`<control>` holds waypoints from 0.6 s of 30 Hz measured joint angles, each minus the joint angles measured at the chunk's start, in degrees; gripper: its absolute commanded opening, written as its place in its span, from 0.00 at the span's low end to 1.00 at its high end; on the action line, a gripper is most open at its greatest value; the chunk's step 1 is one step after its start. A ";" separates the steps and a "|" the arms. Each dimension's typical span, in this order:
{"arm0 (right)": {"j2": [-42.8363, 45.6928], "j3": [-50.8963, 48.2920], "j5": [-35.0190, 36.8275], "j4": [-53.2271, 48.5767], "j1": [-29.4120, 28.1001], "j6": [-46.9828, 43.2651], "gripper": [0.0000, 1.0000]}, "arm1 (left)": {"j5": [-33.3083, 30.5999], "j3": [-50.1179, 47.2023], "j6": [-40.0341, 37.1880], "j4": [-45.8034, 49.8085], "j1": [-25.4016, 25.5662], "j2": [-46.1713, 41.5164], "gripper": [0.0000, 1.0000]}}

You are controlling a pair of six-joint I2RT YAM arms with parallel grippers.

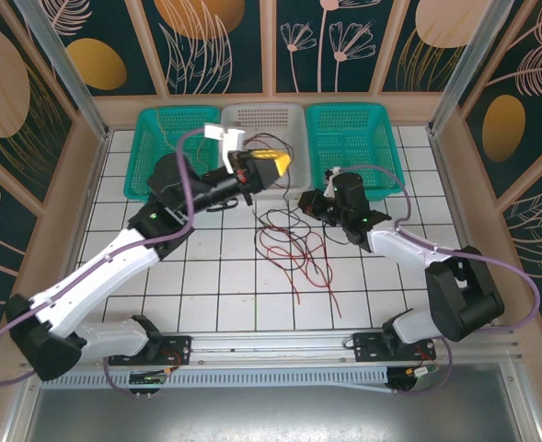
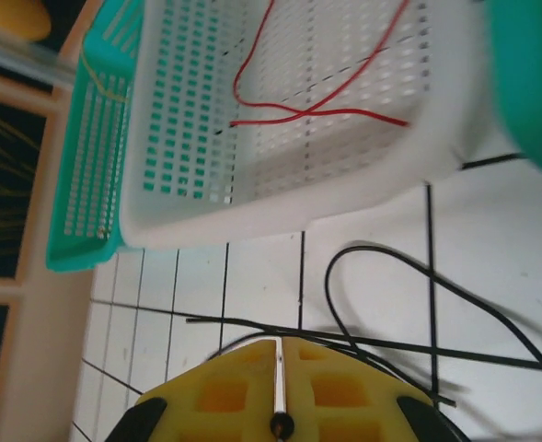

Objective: Untangle the cables

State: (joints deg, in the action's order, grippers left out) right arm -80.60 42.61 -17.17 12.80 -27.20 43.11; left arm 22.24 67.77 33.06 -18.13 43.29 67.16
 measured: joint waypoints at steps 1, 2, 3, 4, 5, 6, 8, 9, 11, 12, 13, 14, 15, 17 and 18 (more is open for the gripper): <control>0.48 -1.33 -0.63 1.11 0.66 1.20 0.00 | -2.29 -0.37 -0.44 0.07 -0.42 -2.03 0.00; 0.87 -2.38 -1.05 2.21 1.03 2.29 0.00 | -4.26 -0.79 -0.68 -0.09 -0.83 -3.78 0.00; 1.09 -3.39 -1.53 3.02 1.33 3.39 0.00 | -6.23 -1.07 -0.76 -0.44 -1.29 -5.53 0.00; 1.11 -4.17 -1.97 3.85 1.49 4.26 0.00 | -8.07 -1.42 -0.76 -1.55 -1.75 -7.26 0.00; 1.11 -4.74 -2.36 4.33 1.64 4.92 0.00 | -9.31 -1.70 -0.74 -2.47 -2.01 -8.46 0.00; 1.11 -5.22 -2.62 4.59 1.68 5.55 0.00 | -10.43 -2.01 -0.72 -3.65 -2.23 -9.68 0.00; 1.11 -5.44 -2.93 4.74 1.70 6.34 0.06 | -11.69 -2.10 -0.68 -5.31 -2.45 -10.78 0.00; 1.29 -5.38 -3.02 4.76 1.70 6.43 0.10 | -12.04 -2.05 -0.68 -5.86 -2.45 -10.93 0.00; 2.19 -5.03 -2.91 3.67 1.64 6.29 0.13 | -12.22 -1.60 -0.68 -6.19 -2.49 -10.45 0.00; 2.97 -4.50 -2.75 2.56 1.60 5.90 0.12 | -12.22 -1.49 -0.68 -6.34 -2.49 -9.99 0.00; 3.93 -3.85 -2.51 1.49 1.60 5.35 0.09 | -12.22 -1.49 -0.68 -6.27 -2.49 -9.27 0.00; 4.90 -3.06 -2.29 0.39 1.60 4.85 0.07 | -12.22 -1.49 -0.68 -6.08 -2.49 -8.59 0.00; 6.16 -2.16 -1.90 -0.72 1.60 4.31 0.05 | -12.22 -1.49 -0.72 -5.73 -2.49 -7.78 0.00; 8.50 -0.37 -1.11 -2.80 1.60 3.23 0.00 | -12.02 -1.46 -0.72 -4.46 -2.49 -6.14 0.00; 9.66 0.59 -0.66 -3.85 1.53 2.73 0.00 | -11.69 -1.44 -0.72 -3.48 -2.49 -4.98 0.09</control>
State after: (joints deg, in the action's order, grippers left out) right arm -70.94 43.20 -17.82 8.95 -25.67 45.84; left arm 10.55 66.32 32.34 -21.61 40.80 62.17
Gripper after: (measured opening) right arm 0.057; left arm 0.049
